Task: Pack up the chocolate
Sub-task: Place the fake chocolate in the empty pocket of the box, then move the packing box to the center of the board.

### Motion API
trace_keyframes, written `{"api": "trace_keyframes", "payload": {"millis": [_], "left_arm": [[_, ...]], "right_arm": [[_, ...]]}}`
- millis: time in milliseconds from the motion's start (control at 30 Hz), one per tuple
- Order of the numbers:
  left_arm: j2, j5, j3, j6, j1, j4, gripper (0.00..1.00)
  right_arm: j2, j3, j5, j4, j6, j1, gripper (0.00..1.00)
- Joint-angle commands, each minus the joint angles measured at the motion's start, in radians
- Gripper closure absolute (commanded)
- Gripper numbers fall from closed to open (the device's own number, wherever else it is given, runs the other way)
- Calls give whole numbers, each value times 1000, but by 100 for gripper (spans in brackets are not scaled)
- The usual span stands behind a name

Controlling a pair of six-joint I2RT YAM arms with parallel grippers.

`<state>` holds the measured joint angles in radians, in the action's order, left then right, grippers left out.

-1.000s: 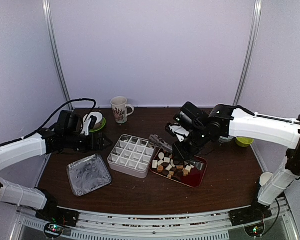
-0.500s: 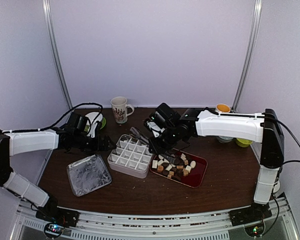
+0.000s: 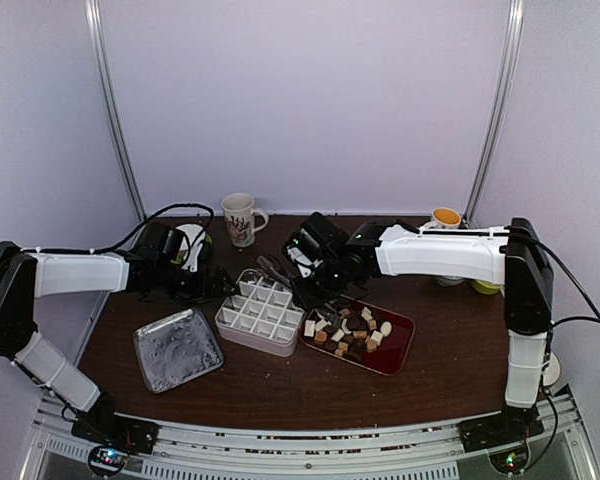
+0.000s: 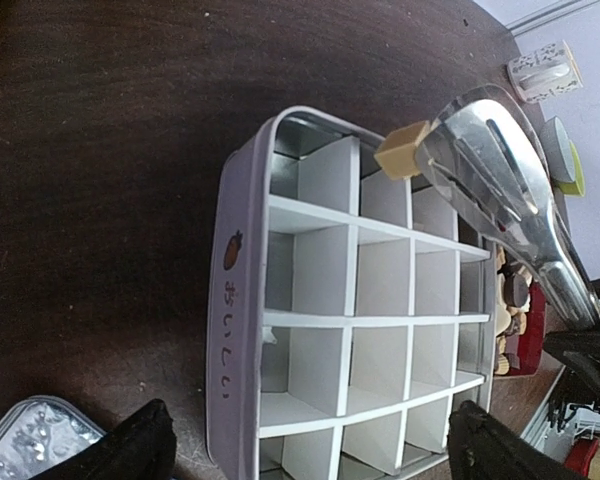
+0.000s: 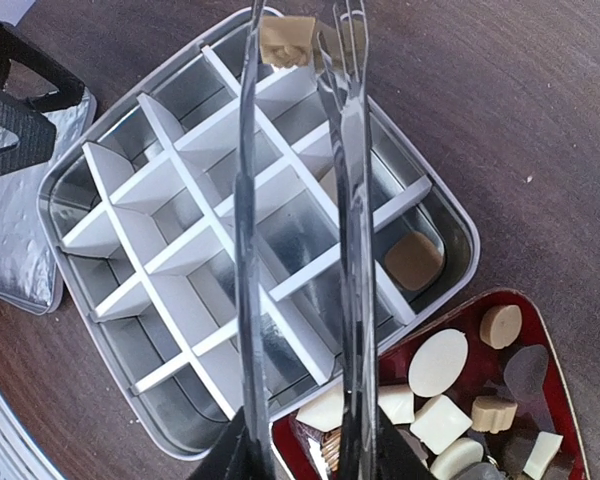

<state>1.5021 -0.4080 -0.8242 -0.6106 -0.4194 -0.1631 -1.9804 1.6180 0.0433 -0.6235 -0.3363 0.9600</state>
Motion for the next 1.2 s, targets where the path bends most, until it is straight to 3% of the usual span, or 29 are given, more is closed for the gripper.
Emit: {"api": "trace_keyframes", "payload": {"millis": [0, 400, 500, 1167], "left_arm": [[26, -21, -36, 6, 6, 51, 3], [81, -33, -61, 19, 6, 56, 3], [110, -51, -74, 28, 5, 58, 7], [215, -137, -89, 44, -55, 100, 16]], "right_arm": [[-7, 23, -41, 5, 17, 6, 66], [69, -13, -48, -2, 20, 5, 65], [126, -55, -52, 2, 19, 6, 64], [561, -537, -63, -90, -58, 3, 65]]}}
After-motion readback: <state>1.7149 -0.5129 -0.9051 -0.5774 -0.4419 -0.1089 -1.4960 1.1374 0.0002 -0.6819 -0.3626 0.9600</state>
